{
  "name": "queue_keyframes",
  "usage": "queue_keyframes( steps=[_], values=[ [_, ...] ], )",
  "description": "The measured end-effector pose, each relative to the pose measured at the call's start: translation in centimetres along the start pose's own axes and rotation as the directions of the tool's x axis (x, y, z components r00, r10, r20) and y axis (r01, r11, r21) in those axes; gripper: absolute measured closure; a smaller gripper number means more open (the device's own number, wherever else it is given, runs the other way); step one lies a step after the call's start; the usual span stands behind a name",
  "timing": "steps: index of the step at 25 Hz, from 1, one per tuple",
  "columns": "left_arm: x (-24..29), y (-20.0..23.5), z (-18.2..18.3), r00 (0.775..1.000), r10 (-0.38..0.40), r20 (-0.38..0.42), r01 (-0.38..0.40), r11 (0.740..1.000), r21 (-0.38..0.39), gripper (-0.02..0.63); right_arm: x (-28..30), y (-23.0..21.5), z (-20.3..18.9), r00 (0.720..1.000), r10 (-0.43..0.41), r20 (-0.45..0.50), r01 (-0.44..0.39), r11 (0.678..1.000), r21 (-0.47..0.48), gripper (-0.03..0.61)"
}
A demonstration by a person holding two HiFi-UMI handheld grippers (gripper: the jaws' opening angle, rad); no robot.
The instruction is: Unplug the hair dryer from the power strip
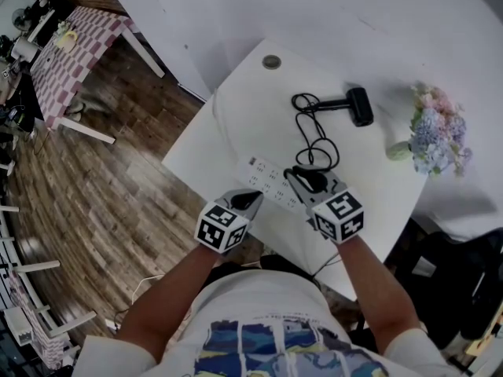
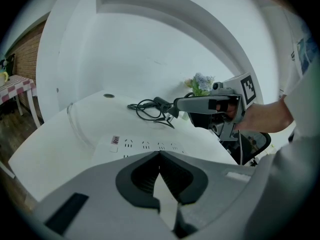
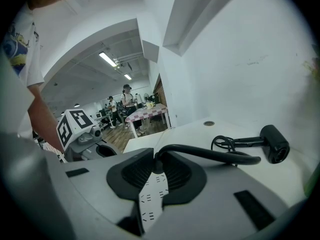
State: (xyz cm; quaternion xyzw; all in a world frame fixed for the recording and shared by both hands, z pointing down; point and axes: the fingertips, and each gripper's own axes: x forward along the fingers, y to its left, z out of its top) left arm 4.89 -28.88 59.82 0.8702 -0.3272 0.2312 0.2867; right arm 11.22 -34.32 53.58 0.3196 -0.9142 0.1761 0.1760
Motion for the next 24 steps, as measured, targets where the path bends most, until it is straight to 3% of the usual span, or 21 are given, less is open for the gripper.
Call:
queue_keyframes(
  steps=[24],
  values=[
    [-1.5, -0.9, -1.2, 1.000, -0.001, 0.006, 0.001, 1.000, 0.010, 0.611, -0.7, 0.5, -0.3, 1.000, -0.017, -0.003, 0.017, 1.000, 0.012, 0.523]
  ],
)
